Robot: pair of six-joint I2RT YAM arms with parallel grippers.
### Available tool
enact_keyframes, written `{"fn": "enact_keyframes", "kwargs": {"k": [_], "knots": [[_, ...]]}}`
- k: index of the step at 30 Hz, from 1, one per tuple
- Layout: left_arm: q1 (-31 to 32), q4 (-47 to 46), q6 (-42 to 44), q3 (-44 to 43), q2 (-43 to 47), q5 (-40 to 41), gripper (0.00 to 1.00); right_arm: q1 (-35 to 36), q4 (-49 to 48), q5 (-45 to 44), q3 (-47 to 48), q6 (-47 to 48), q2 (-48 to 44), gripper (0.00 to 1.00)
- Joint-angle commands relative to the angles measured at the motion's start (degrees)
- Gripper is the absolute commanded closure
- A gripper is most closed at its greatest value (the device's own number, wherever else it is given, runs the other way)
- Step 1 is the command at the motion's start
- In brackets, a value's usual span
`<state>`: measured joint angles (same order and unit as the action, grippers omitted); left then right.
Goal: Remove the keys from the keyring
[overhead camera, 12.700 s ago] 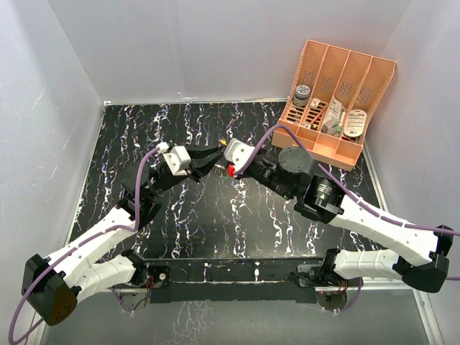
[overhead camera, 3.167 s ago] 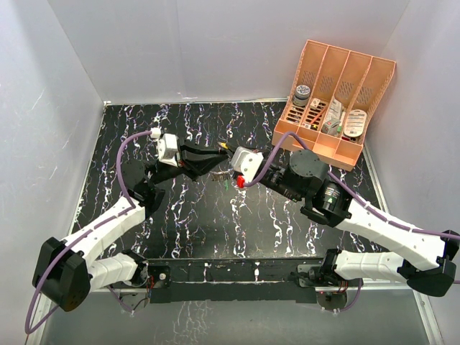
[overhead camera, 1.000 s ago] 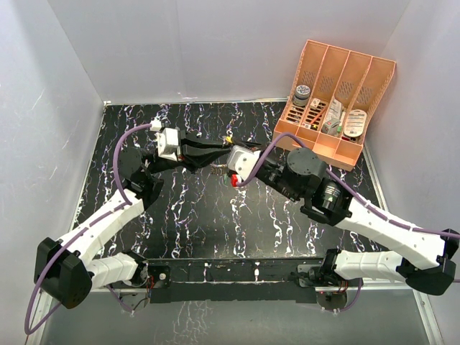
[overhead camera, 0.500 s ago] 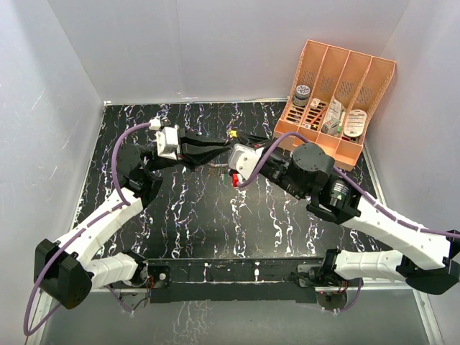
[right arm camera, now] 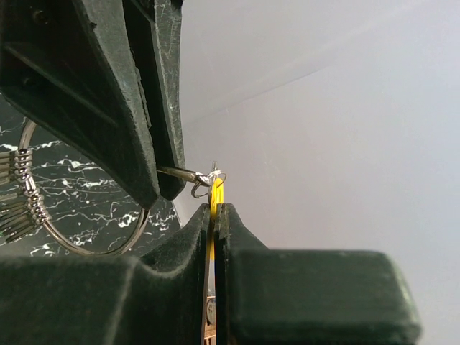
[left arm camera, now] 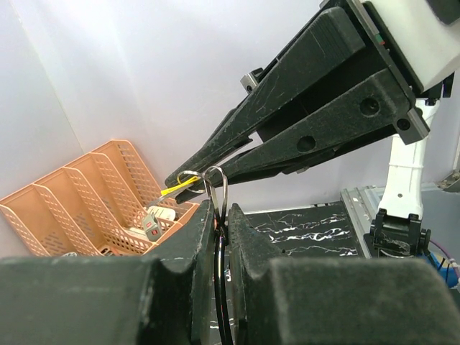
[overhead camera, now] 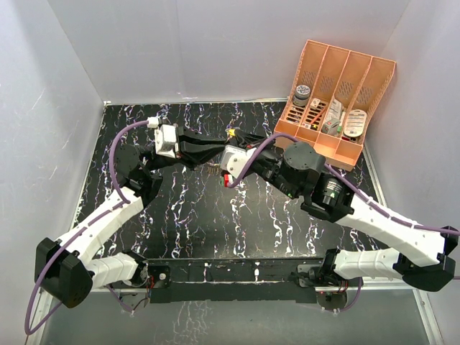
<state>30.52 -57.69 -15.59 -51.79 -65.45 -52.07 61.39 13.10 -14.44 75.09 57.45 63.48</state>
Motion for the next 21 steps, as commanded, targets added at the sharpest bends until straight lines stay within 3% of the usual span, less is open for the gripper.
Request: {"fn": "enact_keyframes", "kwargs": {"k": [1,13,21], "knots": [[0.35,-8.35,-2.20,-1.78,1.79,-3.75,1.00,-0.92,-6.04,-7.98,-0.83,3.06,0.30,1.00],[0.40,-12.82,-4.15,-2.92,1.46,-7.01,1.00,-0.92,-15.63,-6.25,-6.46,5.96,-3.86,1.00],[0.39,-10.18,-4.91,-3.19,0.12,-6.98,1.00,-0.92,-6.81,3.62,-2.15,1.68,-4.74,0.99]]}}
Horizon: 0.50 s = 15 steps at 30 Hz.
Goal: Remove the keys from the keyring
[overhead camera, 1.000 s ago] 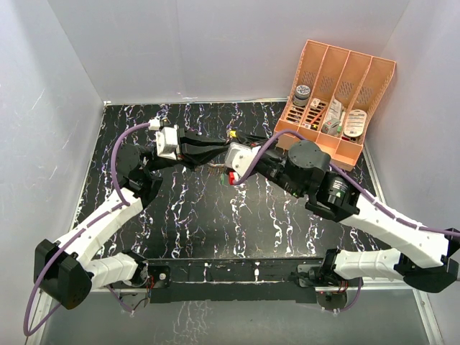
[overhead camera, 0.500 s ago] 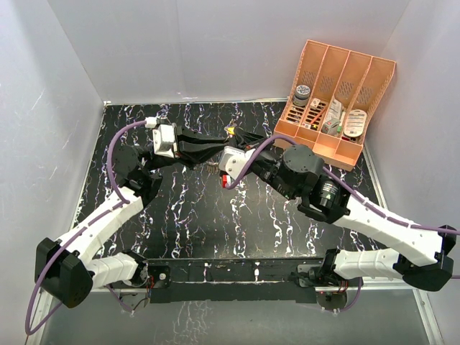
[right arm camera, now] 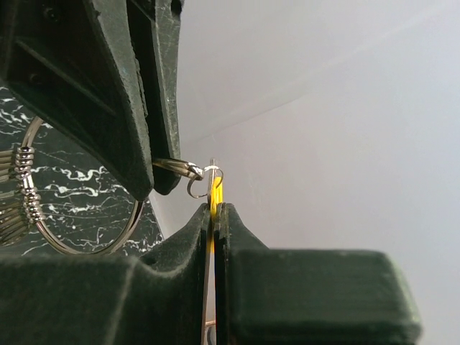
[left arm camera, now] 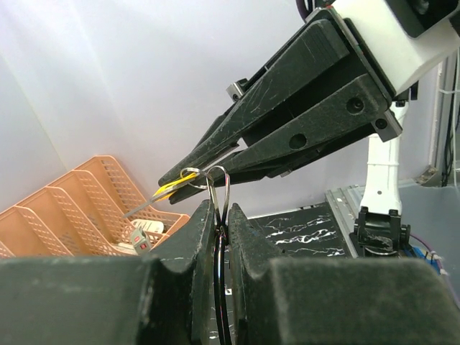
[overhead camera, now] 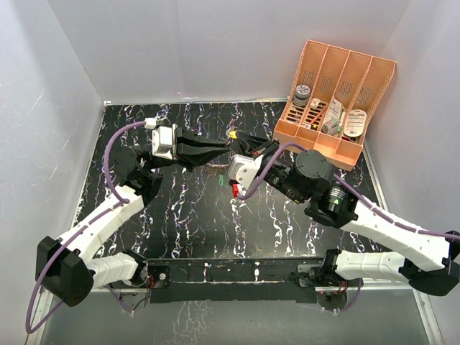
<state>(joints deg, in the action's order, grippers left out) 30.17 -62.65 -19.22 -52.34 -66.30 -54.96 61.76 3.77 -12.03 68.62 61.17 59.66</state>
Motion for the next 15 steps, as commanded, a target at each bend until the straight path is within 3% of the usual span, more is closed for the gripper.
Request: {"fn": "enact_keyframes", "kwargs": {"k": [1,6,11,15], "knots": [[0.76,-5.87,-1.86,-2.52,0.92,-4.14,1.00,-1.29,3.92,2.12,5.20,-2.88,-0.54,0.99],[0.74,-4.61,-1.81,-3.12,1.23,-4.31,1.00,-1.29,10.92,4.74,9.09,-6.45,2.03,1.00],[0.74,4.36,5.39,-2.45,3.99,-1.92,1.00,-1.29,12.21,5.28,9.45,-8.30,1.72,1.00],[0.69,4.44,5.94,-2.27,4.89,-2.26,1.00,-1.29,12.83,6.49,9.86,-9.03,0.63,1.00]]}}
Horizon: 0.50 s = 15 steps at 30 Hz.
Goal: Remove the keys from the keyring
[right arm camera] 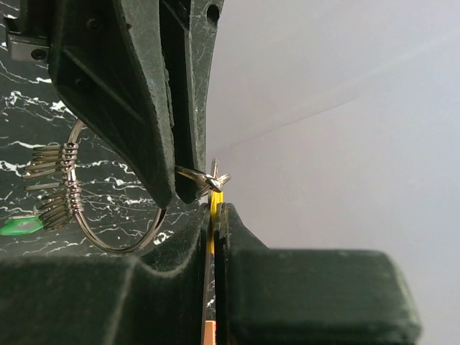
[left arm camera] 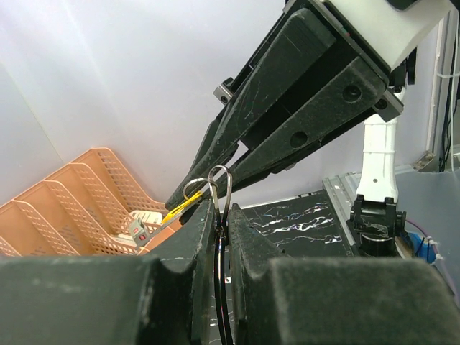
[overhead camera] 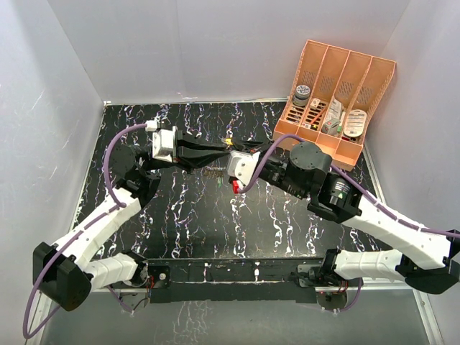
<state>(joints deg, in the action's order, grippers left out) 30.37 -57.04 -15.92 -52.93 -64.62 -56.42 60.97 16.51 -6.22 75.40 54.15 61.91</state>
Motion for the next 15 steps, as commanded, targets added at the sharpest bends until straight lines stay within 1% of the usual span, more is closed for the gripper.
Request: {"fn": "enact_keyframes", "kwargs": {"k": [1,4,10,14,15], "knots": [[0.49,-2.14,1.51,-1.88,2.93,-1.28,1.00,-0.50,0.26,0.92,3.21,-2.05,-1.93,1.00],[0.57,-5.56,-1.09,-2.79,1.76,-3.14,1.00,-0.50,1.72,2.37,4.21,-2.50,-2.75,1.00],[0.56,-7.15,-3.06,-4.75,-0.02,-7.20,1.00,-0.50,5.77,5.14,6.20,-3.53,-3.73,0.99],[0.54,-11.50,-7.11,-5.33,-0.95,-8.05,1.00,-0.50,8.01,5.85,7.44,-3.87,-3.02,0.99],[0.49,-13.77,-7.85,-5.62,-1.25,-8.12,1.00,-0.50,8.38,5.89,7.60,-3.90,-2.76,0.99]]}}
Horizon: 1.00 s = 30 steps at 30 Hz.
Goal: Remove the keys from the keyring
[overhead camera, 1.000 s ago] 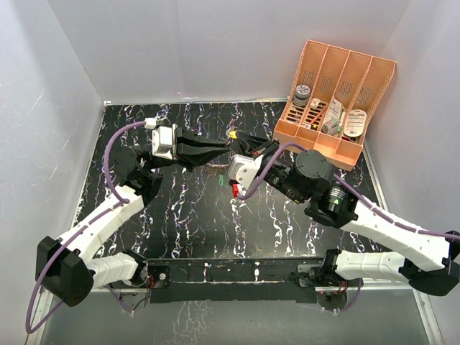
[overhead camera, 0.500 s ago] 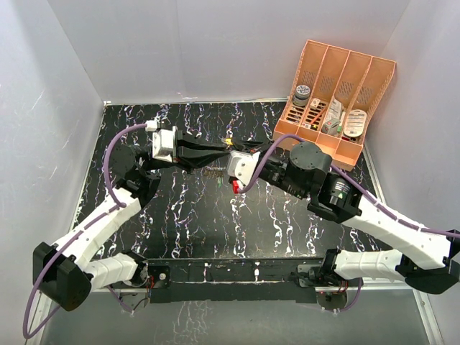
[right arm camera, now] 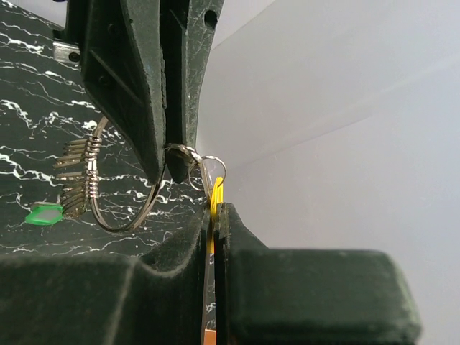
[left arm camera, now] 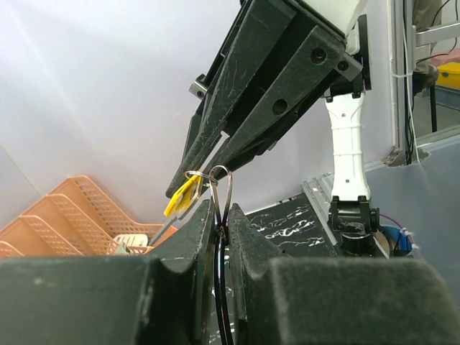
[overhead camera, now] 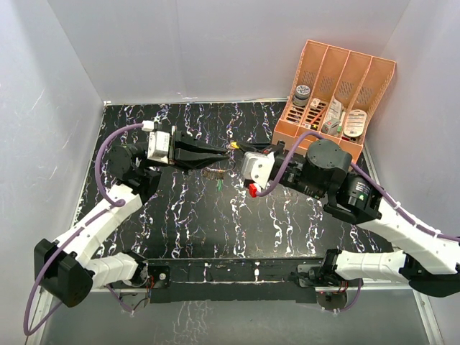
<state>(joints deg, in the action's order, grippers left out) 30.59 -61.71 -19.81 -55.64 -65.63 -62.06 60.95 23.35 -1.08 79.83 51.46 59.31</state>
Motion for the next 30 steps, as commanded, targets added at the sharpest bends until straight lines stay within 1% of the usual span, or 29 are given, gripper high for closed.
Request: {"fn": "enact_keyframes", "kwargs": {"k": [1,8,20,22,30], "knots": [[0.27,-10.75,-5.25,-3.11,-0.50,-2.47,1.00,-0.52,1.80,0.73,3.26,-1.25,0.08,0.99],[0.32,-22.38,-15.73,-5.01,-3.49,-3.30,1.00,-0.48,2.21,1.42,3.18,-1.43,0.74,0.99],[0.34,-39.86,-30.05,-7.98,-7.91,-2.90,1.00,-0.48,2.40,4.03,2.40,-2.10,0.68,0.99],[0.29,-40.69,-31.17,-8.88,-8.26,-2.81,1.00,-0.48,2.50,5.04,2.25,-2.35,0.55,0.99],[0.43,-40.68,-31.30,-8.96,-6.70,-0.44,1.00,-0.48,1.45,7.89,0.64,-3.27,0.49,0.99]]}}
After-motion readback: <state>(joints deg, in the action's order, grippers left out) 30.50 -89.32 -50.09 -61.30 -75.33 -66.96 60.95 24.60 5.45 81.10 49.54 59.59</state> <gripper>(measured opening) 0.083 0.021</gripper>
